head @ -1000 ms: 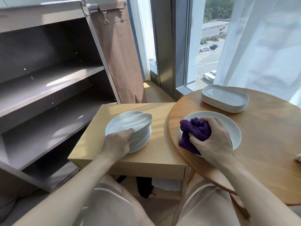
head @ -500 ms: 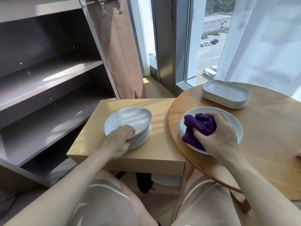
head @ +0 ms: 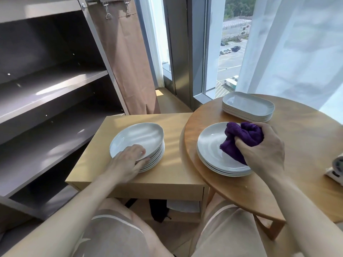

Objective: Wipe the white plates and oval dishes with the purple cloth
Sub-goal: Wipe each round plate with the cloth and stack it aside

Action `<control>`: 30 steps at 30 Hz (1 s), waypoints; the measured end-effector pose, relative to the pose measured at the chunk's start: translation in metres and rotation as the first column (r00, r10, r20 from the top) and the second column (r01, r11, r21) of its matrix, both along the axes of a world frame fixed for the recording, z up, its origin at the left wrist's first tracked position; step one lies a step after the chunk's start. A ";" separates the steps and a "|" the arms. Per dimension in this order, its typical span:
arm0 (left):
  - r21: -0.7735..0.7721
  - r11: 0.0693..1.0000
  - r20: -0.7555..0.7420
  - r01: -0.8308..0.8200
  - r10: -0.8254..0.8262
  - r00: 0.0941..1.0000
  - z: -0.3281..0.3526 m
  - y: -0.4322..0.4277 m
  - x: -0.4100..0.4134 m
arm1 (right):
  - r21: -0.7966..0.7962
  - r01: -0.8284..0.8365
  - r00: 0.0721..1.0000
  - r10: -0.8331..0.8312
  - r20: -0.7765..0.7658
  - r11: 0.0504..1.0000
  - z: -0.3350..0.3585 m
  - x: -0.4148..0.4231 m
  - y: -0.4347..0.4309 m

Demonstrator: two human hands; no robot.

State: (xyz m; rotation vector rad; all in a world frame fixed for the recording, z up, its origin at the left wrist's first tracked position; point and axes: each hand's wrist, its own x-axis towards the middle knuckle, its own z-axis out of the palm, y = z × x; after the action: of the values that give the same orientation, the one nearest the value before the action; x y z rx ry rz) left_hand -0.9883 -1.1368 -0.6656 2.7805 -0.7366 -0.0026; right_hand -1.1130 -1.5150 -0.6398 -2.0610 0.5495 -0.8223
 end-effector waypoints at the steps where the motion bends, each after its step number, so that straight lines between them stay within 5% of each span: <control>1: 0.008 1.000 -0.013 -0.012 0.012 1.000 -0.001 0.000 0.001 | 0.007 0.010 1.000 -0.010 0.003 1.000 0.001 -0.001 -0.002; 7: -0.014 0.994 -0.118 -0.109 0.107 0.987 -0.002 -0.005 0.005 | -0.003 0.082 0.996 -0.082 0.024 0.997 0.007 -0.004 -0.012; 10: -0.170 0.979 -0.013 -0.108 0.108 0.994 0.002 -0.029 -0.004 | -0.020 0.107 0.994 -0.107 0.030 0.994 0.006 -0.003 -0.014; 17: -0.448 0.892 -0.150 0.056 -0.137 0.979 -0.001 -0.138 -0.037 | -0.161 0.127 0.992 -0.123 0.029 0.979 0.008 -0.005 -0.012; 19: -0.493 0.870 -0.250 0.013 -0.156 0.956 -0.008 -0.164 -0.039 | -0.225 0.098 0.992 -0.114 -0.055 0.969 0.009 -0.005 -0.013; 23: -0.568 0.822 -0.318 -0.049 -0.164 0.934 -0.026 -0.193 -0.036 | -0.310 -0.130 0.870 -0.042 -0.491 0.942 0.006 -0.001 -0.014; 30: -0.663 0.748 -0.254 -0.031 -0.186 0.949 -0.050 -0.199 -0.040 | -0.314 -0.311 0.772 0.045 -0.634 0.897 0.001 0.005 -0.011</control>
State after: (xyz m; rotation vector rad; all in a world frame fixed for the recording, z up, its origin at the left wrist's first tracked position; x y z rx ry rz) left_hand -1.0285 -1.3363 -0.7160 1.9987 -0.6150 -0.1552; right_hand -1.1084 -1.5259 -0.6384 -2.7380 0.5344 -0.1132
